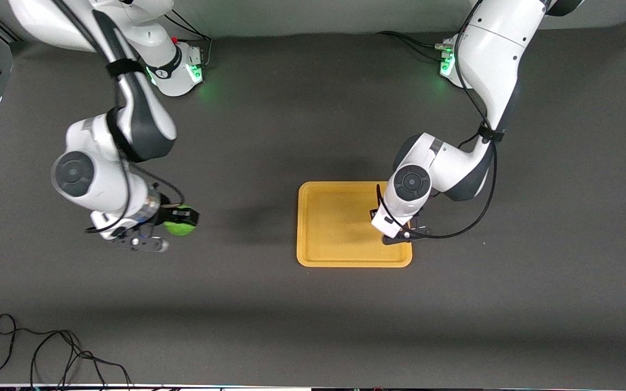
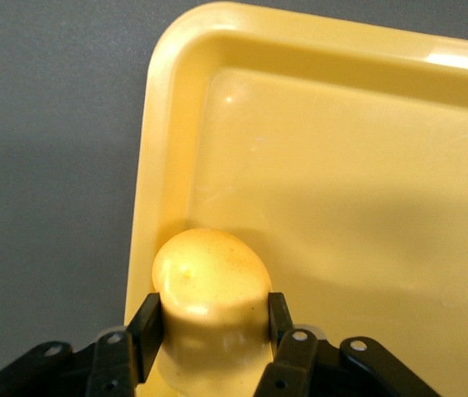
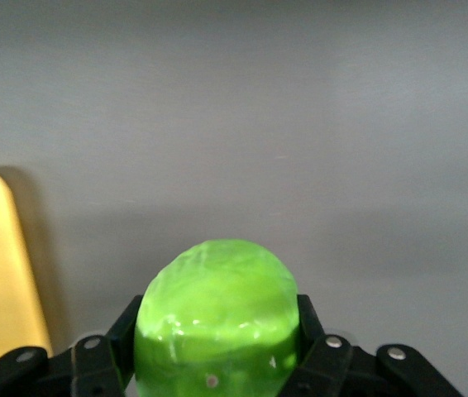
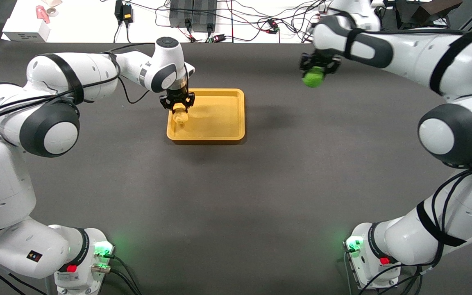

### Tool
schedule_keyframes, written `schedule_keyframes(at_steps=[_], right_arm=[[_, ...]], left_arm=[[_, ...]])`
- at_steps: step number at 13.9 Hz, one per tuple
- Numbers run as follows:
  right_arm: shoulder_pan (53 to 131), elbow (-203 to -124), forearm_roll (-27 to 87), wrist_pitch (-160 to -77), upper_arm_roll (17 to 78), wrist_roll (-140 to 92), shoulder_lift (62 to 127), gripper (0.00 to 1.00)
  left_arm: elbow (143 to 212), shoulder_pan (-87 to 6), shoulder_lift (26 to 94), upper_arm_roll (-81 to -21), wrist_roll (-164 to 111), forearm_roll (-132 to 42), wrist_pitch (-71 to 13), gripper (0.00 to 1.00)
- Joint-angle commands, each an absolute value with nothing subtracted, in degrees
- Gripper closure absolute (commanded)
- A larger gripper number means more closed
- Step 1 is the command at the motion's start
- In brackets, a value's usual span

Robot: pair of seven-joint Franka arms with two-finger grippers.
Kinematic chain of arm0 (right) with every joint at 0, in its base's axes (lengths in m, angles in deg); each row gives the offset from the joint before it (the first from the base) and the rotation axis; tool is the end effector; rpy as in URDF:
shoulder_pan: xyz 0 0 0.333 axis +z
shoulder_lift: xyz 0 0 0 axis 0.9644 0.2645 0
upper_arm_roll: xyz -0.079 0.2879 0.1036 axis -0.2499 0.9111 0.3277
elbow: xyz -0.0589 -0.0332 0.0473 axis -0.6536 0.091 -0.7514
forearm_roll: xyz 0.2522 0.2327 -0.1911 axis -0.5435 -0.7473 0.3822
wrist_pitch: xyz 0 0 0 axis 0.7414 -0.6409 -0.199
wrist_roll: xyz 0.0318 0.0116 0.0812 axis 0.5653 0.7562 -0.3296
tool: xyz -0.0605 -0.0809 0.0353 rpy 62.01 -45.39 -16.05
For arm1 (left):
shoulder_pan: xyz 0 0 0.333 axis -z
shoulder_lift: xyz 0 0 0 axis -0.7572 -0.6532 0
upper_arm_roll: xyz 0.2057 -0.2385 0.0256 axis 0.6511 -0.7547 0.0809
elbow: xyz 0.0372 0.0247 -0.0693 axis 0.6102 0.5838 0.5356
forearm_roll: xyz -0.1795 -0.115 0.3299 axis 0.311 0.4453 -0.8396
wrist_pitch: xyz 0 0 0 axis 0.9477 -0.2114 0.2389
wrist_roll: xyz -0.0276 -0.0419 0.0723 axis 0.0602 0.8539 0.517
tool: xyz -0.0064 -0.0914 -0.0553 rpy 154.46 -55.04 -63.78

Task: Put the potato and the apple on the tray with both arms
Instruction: 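Carry the potato onto the tray while the right gripper lifts the apple, then release the potato on the tray while the right gripper carries the apple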

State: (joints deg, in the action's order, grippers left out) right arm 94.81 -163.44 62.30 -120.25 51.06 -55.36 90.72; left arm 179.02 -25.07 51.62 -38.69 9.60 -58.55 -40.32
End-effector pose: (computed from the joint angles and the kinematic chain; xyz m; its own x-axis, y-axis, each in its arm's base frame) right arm 0.6129 0.2117 0.3854 0.9841 -0.1717 -0.0457 -0.1737 -0.9838 -0.0445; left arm 0.5671 -0.3231 0.2264 0.9802 0.1813 -0.0797 0.1766 -0.9823 -0.0634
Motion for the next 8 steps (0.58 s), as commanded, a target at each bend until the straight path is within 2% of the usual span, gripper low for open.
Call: schedule_keyframes(at_steps=[1, 4, 8], right_arm=[[99.5, -154.4, 61.4, -119.8, 50.4, -65.9, 97.3, 0.77], [104.5, -147.0, 61.2, -119.9, 50.4, -72.9, 103.6, 0.77], [111.7, -141.6, 61.4, -128.1, 50.4, -84.4, 112.3, 0.77]], left_arm=[[178.2, -24.1, 51.6, -37.9, 11.2, -59.4, -40.4, 0.0], [178.2, -25.4, 55.5, -37.7, 10.0, -59.4, -37.7, 0.0], [178.1, -32.5, 67.0, -37.9, -2.3, -58.6, -27.3, 0.0]])
